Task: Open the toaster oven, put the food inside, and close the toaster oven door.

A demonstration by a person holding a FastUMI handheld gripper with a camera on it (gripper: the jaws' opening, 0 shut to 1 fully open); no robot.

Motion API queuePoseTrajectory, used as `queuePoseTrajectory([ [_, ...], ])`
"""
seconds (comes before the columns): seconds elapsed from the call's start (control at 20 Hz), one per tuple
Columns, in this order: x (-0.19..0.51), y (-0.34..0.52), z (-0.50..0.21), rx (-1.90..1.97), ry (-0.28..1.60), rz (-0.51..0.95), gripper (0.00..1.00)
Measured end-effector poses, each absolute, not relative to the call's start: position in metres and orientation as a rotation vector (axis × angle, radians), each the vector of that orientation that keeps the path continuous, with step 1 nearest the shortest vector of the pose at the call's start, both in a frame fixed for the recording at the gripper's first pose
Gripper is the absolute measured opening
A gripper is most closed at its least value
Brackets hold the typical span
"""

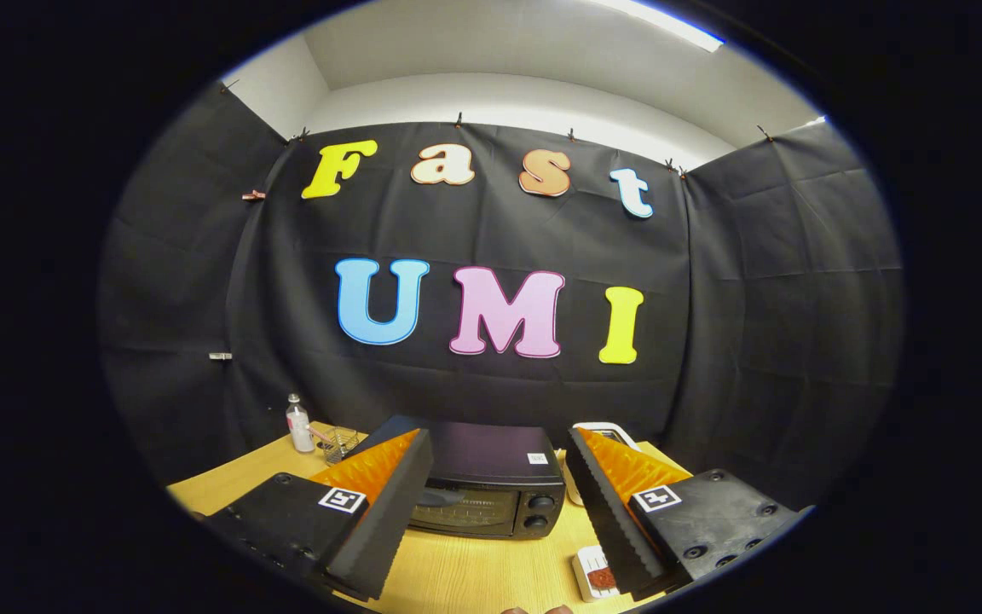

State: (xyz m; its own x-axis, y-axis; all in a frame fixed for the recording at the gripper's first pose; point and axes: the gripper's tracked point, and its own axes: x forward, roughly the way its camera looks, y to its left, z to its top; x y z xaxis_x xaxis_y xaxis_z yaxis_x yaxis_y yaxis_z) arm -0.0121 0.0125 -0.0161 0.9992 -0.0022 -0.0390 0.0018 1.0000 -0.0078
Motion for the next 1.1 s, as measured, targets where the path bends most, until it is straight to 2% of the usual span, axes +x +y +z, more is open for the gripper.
queuePoseTrajectory([
  [0.7,0.004,0.028,-0.052,0.016,0.135,0.000,0.97],
  [1.1,0.070,0.072,-0.087,0.047,0.192,0.012,0.97],
])
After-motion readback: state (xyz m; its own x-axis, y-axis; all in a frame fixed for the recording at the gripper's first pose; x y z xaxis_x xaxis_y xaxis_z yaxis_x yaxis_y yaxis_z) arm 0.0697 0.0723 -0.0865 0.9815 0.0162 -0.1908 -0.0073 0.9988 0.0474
